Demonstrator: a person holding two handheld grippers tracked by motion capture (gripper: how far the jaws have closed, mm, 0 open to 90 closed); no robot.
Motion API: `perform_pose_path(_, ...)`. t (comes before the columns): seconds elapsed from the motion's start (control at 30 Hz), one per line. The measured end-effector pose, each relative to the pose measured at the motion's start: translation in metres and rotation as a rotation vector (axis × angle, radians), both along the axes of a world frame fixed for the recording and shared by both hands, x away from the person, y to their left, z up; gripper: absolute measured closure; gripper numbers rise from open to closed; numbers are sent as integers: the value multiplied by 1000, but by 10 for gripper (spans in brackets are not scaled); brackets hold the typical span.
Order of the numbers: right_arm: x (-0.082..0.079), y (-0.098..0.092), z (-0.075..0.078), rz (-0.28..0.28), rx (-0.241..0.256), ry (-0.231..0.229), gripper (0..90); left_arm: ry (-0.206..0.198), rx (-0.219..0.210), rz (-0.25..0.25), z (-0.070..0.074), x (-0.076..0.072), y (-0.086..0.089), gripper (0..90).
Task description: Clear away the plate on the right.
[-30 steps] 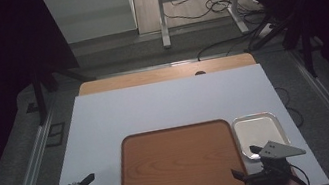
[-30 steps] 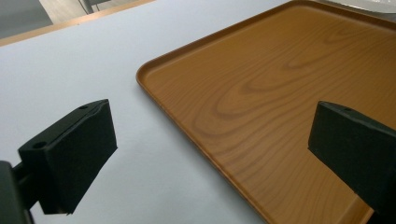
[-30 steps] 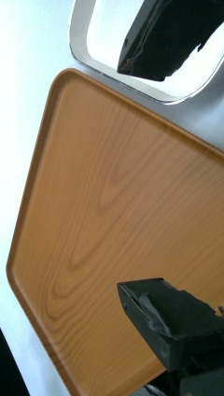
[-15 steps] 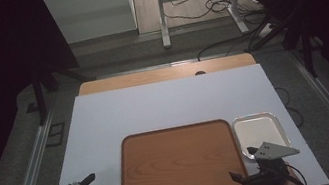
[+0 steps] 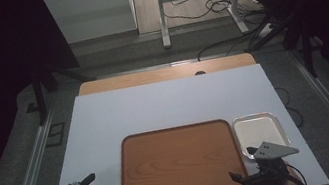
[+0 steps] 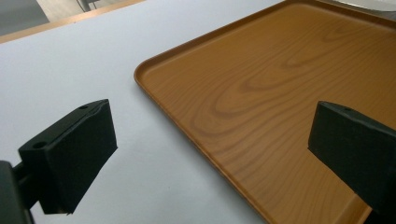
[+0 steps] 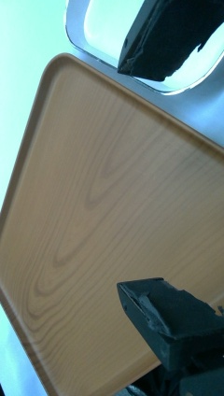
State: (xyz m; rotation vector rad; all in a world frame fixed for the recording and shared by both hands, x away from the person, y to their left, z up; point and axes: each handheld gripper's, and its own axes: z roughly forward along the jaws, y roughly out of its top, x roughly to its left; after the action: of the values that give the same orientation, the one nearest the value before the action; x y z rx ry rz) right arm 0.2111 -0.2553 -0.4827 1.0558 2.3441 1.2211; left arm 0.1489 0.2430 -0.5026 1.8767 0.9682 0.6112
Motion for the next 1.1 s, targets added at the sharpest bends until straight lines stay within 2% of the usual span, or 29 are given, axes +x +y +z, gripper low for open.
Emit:
perform_pose_path(0.33, 6, -8, 1, -31, 37, -7, 0, -1, 1, 0, 0, 0, 0, 8)
perform_pose_path(0.6, 11, -12, 1, -58, 32, -15, 0, -2, 4, 0, 0, 0, 0, 8)
perform_pose_path(0.93, 20, -22, 2, -115, 30, -26, 15, -2, 6, 0, 0, 0, 0, 8)
perform_pose_path(1.1, 26, -28, 2, -146, 42, -17, 31, -2, 7, 0, 0, 0, 0, 8)
